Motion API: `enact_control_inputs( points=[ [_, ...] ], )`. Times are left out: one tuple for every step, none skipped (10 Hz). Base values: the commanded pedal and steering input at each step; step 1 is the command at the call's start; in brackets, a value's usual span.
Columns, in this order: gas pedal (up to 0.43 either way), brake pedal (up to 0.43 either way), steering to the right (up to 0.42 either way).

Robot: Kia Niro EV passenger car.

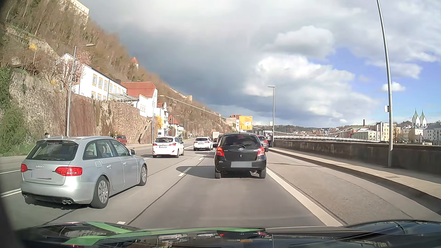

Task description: Follow the waypoints while adhering to traffic rules and regulations

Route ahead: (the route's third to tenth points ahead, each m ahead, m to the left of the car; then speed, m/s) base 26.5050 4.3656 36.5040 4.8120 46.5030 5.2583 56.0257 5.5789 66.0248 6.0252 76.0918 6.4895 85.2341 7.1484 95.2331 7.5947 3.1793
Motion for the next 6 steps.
enact_control_inputs(
  points=[
    [0.0,0.061,-0.007],
    [0.0,0.067,-0.007],
    [0.0,0.073,-0.007],
    [0.0,0.079,-0.007],
    [0.0,0.091,-0.007],
    [0.0,0.098,-0.007]
  ],
)
